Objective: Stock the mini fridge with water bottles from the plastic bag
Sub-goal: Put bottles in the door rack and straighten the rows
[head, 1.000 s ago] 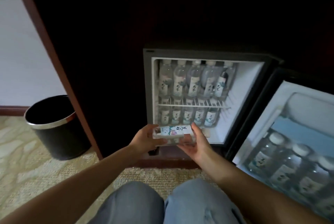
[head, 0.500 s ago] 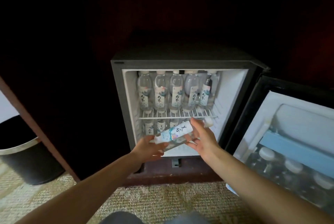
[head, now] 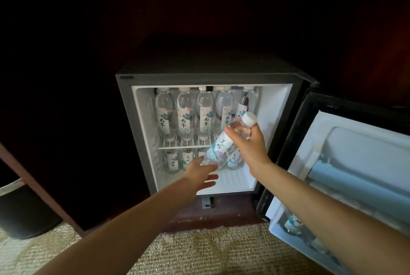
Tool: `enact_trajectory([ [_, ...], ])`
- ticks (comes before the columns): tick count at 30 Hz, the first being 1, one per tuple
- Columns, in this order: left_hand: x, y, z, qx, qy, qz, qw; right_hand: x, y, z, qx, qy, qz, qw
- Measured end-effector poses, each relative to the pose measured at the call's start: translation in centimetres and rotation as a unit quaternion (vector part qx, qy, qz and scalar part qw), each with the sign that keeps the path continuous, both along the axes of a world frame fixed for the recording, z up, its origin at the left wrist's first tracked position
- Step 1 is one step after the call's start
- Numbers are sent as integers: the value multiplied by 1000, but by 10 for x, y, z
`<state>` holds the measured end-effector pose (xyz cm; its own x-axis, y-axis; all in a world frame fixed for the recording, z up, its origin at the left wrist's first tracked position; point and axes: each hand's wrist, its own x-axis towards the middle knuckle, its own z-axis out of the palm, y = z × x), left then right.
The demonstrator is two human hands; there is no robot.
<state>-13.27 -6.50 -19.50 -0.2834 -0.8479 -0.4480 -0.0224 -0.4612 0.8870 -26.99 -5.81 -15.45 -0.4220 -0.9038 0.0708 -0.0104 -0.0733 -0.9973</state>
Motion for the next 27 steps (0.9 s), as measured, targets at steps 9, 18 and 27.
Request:
enact_trajectory([
  [9, -37, -10, 13, 1, 65, -39, 997, -18, -21, 10, -25, 104, -41, 993],
  [18, -14, -21, -21, 213, 127, 68, 966, -5, -17, -41, 58, -125, -38, 990],
  [27, -2, -42, -36, 127, 98, 149, 976, -3, -32, -64, 150, -209, 2, 966],
])
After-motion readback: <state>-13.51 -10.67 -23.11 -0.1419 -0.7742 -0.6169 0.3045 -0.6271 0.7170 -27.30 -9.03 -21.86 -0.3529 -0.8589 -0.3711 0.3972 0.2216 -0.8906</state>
